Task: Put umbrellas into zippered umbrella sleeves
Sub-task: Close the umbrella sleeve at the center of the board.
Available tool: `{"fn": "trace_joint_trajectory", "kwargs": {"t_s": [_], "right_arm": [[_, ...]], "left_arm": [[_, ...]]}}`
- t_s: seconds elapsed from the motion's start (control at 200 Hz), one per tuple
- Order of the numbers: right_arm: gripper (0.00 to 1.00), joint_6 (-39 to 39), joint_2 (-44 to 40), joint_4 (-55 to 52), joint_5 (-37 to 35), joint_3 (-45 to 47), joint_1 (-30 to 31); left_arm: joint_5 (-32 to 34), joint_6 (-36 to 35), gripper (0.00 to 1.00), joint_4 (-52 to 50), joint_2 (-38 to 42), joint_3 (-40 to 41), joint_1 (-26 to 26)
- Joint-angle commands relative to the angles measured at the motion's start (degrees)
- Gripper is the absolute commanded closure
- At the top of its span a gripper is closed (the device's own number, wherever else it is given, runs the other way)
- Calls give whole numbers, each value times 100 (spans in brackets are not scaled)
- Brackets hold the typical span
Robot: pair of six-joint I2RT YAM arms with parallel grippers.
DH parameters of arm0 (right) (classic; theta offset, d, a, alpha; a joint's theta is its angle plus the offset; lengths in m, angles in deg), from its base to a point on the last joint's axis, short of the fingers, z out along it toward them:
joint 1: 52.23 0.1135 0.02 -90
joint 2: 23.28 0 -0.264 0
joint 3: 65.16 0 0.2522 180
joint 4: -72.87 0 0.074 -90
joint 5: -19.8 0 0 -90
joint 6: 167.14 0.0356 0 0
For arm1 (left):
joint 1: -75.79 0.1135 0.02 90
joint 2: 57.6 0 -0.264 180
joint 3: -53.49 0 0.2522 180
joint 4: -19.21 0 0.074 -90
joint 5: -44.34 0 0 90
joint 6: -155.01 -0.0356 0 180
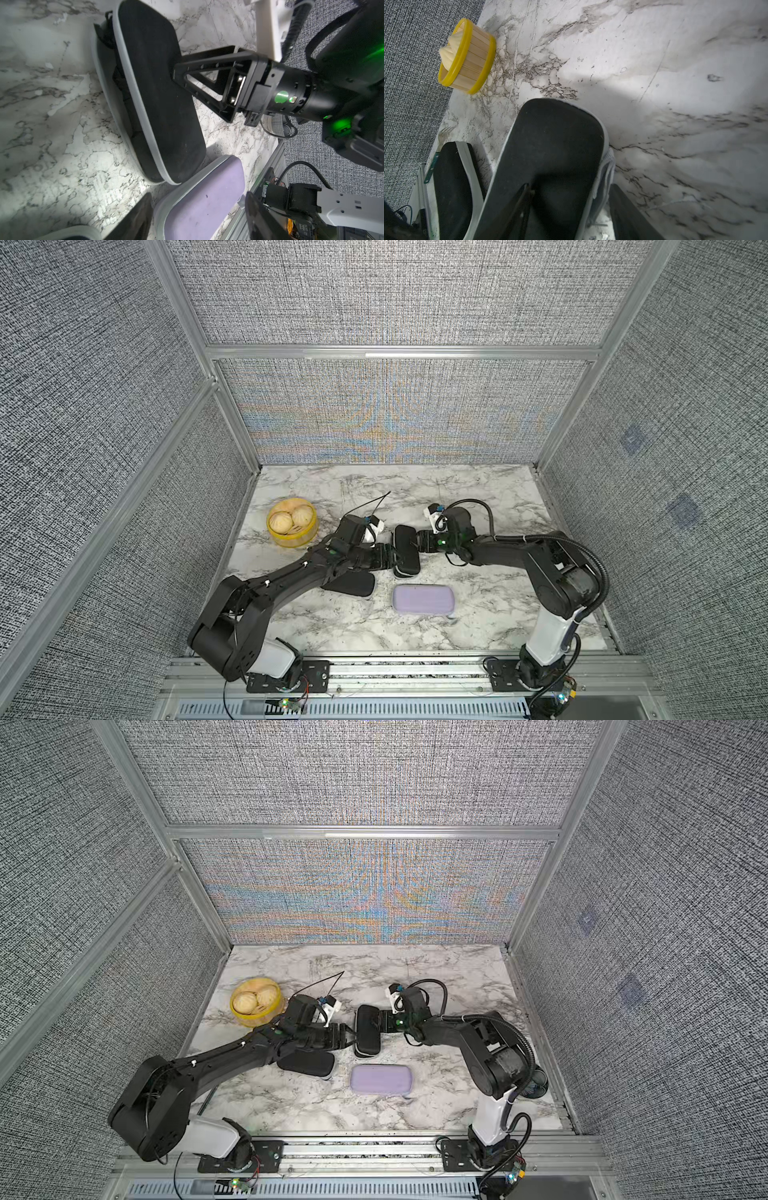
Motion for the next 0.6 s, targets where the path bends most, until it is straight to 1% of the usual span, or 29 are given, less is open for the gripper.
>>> {"fn": "trace_joint_trajectory", "kwargs": {"t_s": [0.0,0.035,0.13,0.255,0.37,0.42,0.521,0.596], "right_arm": [[38,-93,0,-316,-166,32,12],[38,-82,-9,-308,-154,59,5],[38,-66,-97,-224,-123,156,21],[38,-82,-109,-187,-132,213,23],[38,-67,-60,-184,-80,186,36],[38,-63,-45,-176,-44,180,32],[38,-58,-75,-169,-52,176,67],[38,-61,-94,-181,-64,173,70]], "left_arm": [[-81,77,30,172,-158,24,-66],[-56,110,25,246,-203,19,-137],[122,97,24,195,-301,-66,-325],[195,212,26,350,-376,-54,-419],[382,59,29,-18,-410,-109,-427],[480,93,29,32,-403,-48,-428],[278,210,29,407,-633,-20,-428],[219,271,32,601,-840,-43,-428]]}}
